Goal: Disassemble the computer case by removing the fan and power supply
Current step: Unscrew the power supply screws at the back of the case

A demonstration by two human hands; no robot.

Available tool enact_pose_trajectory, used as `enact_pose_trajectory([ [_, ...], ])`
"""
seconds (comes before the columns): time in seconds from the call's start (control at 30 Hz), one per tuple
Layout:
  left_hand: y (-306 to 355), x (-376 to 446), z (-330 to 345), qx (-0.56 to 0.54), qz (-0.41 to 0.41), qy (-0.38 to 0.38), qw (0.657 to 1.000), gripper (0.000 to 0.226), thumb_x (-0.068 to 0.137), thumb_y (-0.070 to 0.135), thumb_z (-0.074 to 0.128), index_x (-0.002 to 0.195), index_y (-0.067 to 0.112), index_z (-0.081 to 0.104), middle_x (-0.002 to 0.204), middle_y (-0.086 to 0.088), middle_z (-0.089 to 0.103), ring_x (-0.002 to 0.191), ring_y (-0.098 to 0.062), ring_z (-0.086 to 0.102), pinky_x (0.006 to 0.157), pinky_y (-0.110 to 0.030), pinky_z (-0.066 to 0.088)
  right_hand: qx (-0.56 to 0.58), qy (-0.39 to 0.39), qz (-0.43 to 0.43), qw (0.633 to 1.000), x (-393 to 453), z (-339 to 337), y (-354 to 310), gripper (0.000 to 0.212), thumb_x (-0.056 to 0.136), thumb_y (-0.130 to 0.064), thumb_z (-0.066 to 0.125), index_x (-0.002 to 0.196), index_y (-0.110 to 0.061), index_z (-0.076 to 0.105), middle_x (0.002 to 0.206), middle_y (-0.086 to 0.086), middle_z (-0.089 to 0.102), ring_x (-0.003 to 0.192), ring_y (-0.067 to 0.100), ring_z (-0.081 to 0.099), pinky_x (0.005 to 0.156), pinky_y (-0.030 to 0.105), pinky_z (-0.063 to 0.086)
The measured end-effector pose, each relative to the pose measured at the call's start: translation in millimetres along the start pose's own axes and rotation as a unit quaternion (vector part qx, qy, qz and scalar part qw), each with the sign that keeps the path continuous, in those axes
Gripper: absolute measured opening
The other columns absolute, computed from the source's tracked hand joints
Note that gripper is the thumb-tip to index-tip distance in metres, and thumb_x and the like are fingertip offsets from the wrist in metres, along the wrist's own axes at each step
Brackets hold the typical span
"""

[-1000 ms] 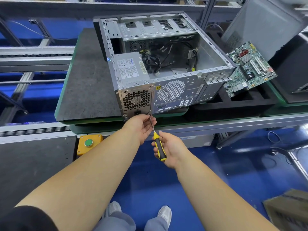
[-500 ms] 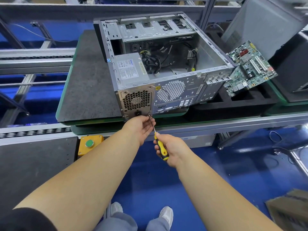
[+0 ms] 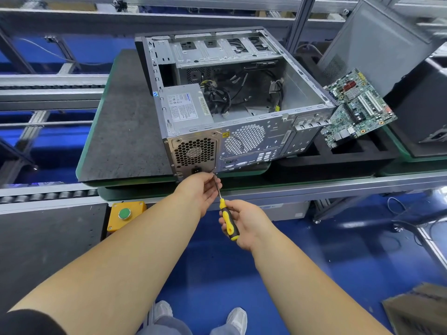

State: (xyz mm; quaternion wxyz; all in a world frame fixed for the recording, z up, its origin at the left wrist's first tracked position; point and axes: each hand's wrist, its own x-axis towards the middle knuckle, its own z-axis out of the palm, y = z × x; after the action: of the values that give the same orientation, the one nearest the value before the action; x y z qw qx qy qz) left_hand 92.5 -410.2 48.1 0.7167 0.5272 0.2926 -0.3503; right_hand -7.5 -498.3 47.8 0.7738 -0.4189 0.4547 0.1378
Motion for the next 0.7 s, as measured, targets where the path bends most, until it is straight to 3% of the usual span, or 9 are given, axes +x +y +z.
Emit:
enact_pose_trajectory([
  [0.2, -3.6, 1.8, -0.9, -0.006, 0.002, -0.001, 1.000, 0.011, 0.096, 0.014, 0.058, 0.093, 0.010, 0.067, 0.066, 0.000, 0.073, 0.074, -0.012, 0.070, 0.058, -0.023, 0.049, -0.016, -0.002, -0.010, 1.000, 3.4, -2.8, 2.0, 0.022, 0.092, -0.022, 0.067, 0.092, -0.001, 0.070, 0.070, 0.008, 0.067, 0.059, 0.018, 0.063, 0.055, 0.028, 0.053],
  [0.4, -2.3, 1.4, 1.3, -0.004, -0.004, -0.002, 1.000, 0.011, 0.096, 0.014, 0.058, 0.092, 0.009, 0.067, 0.064, 0.001, 0.073, 0.071, -0.011, 0.070, 0.052, -0.022, 0.049, -0.035, 0.000, -0.028, 0.999, 7.6, -5.3, 3.5, 0.021, 0.089, -0.023, 0.072, 0.098, -0.005, 0.070, 0.066, 0.008, 0.069, 0.064, 0.019, 0.065, 0.056, 0.029, 0.054],
  [0.7, -4.4, 1.7, 0.7, -0.001, 0.011, 0.000, 1.000, 0.013, 0.097, 0.015, 0.058, 0.090, 0.010, 0.068, 0.064, 0.002, 0.073, 0.075, -0.011, 0.069, 0.059, -0.022, 0.049, -0.052, 0.006, -0.029, 0.998, 11.1, -7.4, 3.1, 0.021, 0.088, -0.025, 0.074, 0.098, -0.006, 0.070, 0.076, 0.010, 0.068, 0.067, 0.020, 0.065, 0.054, 0.028, 0.053],
])
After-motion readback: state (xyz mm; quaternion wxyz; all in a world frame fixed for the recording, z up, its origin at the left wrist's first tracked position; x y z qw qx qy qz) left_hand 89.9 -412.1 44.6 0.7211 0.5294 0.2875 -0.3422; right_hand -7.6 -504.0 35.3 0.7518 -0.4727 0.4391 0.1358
